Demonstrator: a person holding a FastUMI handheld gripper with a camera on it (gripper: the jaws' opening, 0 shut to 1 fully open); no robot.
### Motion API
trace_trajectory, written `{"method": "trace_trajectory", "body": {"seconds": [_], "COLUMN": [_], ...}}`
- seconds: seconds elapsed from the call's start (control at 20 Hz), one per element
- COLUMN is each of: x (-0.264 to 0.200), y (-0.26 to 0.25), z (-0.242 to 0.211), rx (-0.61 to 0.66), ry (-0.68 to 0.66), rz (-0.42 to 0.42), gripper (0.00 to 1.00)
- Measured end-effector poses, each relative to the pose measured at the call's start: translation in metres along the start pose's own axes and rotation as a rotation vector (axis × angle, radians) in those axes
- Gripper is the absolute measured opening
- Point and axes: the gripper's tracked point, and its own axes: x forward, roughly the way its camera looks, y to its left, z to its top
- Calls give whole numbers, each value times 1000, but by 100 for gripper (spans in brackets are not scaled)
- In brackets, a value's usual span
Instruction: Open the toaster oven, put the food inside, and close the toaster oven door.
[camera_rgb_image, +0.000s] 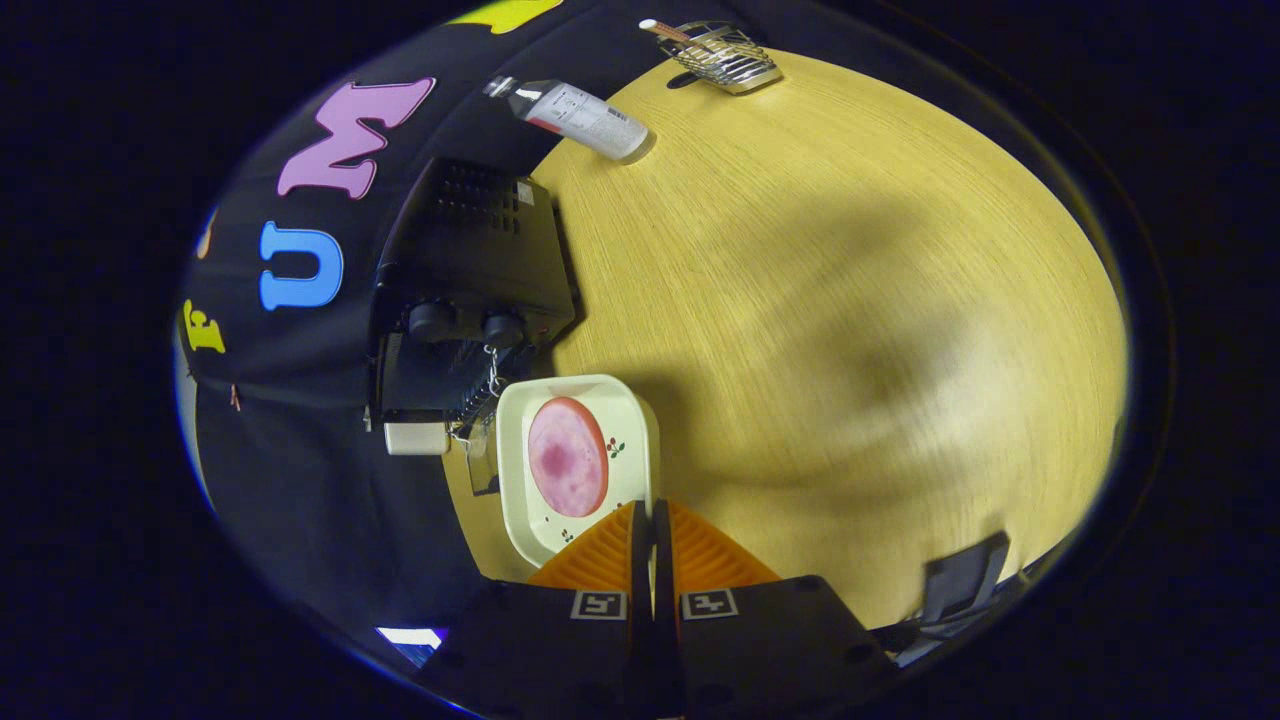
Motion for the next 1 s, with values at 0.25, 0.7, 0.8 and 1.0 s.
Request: {"method": "trace_trajectory", "body": {"seconds": [0.25, 0.7, 0.8, 1.0], "x": [22, 71, 84, 114], "y": [42, 142, 159, 178], "z": [-41, -60, -61, -47], "rx": [136, 290, 325, 411], "ry": [-37, -155, -175, -266], "rz": [26, 88, 90, 62], "gripper": [6, 5, 5, 5]}}
